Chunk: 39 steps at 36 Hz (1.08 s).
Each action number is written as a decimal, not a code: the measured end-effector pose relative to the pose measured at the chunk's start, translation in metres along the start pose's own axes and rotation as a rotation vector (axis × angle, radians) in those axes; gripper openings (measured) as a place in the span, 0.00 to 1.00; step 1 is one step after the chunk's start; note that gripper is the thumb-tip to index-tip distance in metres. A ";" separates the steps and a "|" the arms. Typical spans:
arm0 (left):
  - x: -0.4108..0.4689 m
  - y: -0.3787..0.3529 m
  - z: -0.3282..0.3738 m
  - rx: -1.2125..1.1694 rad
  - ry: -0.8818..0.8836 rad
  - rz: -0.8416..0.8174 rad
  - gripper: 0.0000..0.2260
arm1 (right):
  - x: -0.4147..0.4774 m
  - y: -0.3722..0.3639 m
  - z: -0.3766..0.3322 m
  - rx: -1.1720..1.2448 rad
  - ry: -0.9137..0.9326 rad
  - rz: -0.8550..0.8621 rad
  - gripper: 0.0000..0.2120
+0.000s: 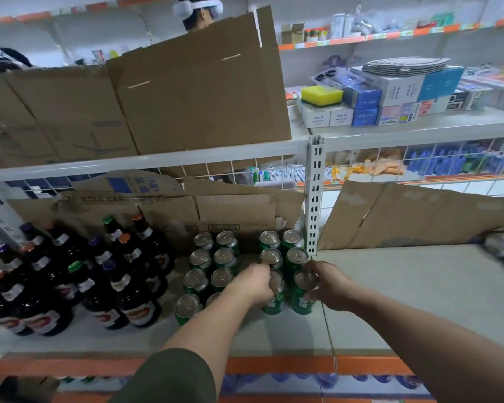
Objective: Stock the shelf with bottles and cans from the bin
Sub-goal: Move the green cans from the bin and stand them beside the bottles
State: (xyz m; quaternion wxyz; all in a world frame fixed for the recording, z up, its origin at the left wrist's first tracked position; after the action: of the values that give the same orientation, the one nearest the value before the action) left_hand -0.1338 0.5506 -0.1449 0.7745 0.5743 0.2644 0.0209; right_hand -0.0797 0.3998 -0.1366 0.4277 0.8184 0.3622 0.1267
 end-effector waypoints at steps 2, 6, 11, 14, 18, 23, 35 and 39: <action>0.001 0.000 0.000 0.000 -0.006 -0.002 0.19 | 0.004 -0.002 0.000 -0.017 -0.002 0.004 0.22; 0.002 -0.002 0.003 -0.005 -0.007 -0.012 0.19 | 0.009 -0.003 0.003 -0.018 -0.012 0.004 0.24; 0.005 -0.004 0.011 0.032 -0.021 -0.039 0.17 | 0.012 -0.004 0.008 -0.010 -0.016 0.007 0.26; 0.005 -0.002 0.010 0.057 -0.026 -0.051 0.18 | 0.012 -0.008 0.009 0.012 -0.021 -0.005 0.28; 0.006 0.000 0.008 0.108 -0.032 -0.052 0.19 | 0.015 -0.010 0.012 0.026 -0.038 -0.009 0.30; 0.005 0.003 0.012 0.153 -0.044 -0.041 0.20 | 0.017 -0.012 0.014 0.028 -0.044 -0.019 0.29; 0.003 0.006 0.016 0.197 -0.070 -0.050 0.18 | 0.016 -0.012 0.019 0.045 -0.037 0.001 0.30; 0.004 0.007 0.017 0.204 -0.074 -0.043 0.18 | 0.016 -0.013 0.018 0.039 -0.039 -0.006 0.30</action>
State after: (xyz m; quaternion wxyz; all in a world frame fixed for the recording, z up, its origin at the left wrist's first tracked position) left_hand -0.1215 0.5396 -0.1369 0.7215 0.6448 0.2485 -0.0441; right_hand -0.0652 0.4051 -0.1591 0.4192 0.8277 0.3588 0.1024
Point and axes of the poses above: each hand's wrist, its own x-axis towards the middle knuckle, its own y-axis out of the back of the hand, z = x × y, the point moved 10 cm from there along x, towards the middle knuckle, and after that the axes turned 8 degrees about y, right-handed, at the moved point
